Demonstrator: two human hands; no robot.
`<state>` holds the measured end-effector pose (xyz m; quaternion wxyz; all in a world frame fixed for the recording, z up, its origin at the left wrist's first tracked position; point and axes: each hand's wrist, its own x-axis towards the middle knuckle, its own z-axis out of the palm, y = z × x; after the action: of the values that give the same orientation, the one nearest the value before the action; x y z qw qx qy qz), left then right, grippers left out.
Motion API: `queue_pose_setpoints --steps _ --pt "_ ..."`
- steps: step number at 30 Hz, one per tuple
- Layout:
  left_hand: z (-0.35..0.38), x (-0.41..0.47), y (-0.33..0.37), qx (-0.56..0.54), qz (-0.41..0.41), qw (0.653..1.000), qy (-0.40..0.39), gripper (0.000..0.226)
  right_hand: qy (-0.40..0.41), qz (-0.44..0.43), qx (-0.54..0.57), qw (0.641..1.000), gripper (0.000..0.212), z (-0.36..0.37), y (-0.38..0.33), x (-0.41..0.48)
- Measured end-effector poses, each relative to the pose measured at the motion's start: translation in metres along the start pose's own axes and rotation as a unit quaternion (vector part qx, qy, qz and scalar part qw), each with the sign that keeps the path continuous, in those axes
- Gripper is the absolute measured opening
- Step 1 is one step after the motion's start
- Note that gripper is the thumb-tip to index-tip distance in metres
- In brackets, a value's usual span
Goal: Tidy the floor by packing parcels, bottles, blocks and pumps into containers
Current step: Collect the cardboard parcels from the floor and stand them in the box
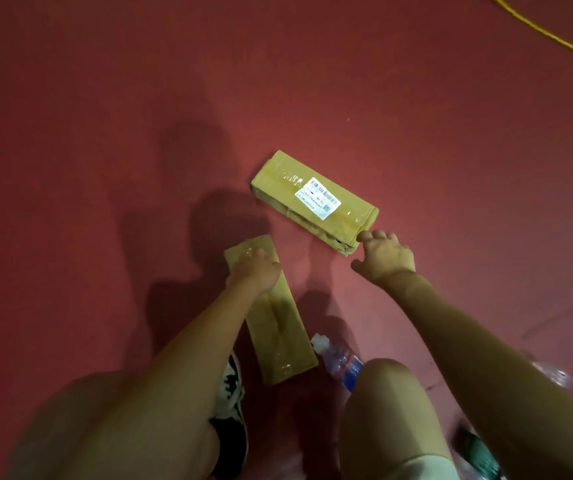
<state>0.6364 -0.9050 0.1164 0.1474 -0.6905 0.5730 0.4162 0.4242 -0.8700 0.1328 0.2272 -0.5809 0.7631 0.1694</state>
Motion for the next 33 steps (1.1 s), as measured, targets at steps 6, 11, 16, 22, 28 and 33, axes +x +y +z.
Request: queue_pose_setpoints --steps 6,11,16,22,28,33 --pt "0.056 0.058 -0.016 -0.202 -0.143 0.967 0.068 0.086 0.060 0.011 0.043 0.997 0.082 0.062 0.011 0.082" --pt "0.091 0.089 -0.013 -0.228 -0.182 0.954 0.072 0.115 0.051 0.040 0.095 0.993 0.110 0.073 0.019 0.138" --pt "0.111 0.098 -0.022 -0.182 -0.179 0.964 0.075 0.127 -0.006 0.031 0.083 0.996 0.123 0.080 0.009 0.171" --pt "0.115 0.093 -0.029 -0.143 -0.151 0.974 0.089 0.118 0.000 0.043 0.048 0.998 0.125 0.078 0.010 0.185" --pt "0.113 0.090 -0.036 -0.151 -0.143 0.972 0.107 0.115 -0.001 0.051 0.040 0.998 0.126 0.084 0.014 0.165" --pt "0.080 0.065 -0.036 -0.175 -0.110 0.972 0.112 0.113 -0.008 0.096 0.174 0.980 0.107 0.071 0.021 0.124"
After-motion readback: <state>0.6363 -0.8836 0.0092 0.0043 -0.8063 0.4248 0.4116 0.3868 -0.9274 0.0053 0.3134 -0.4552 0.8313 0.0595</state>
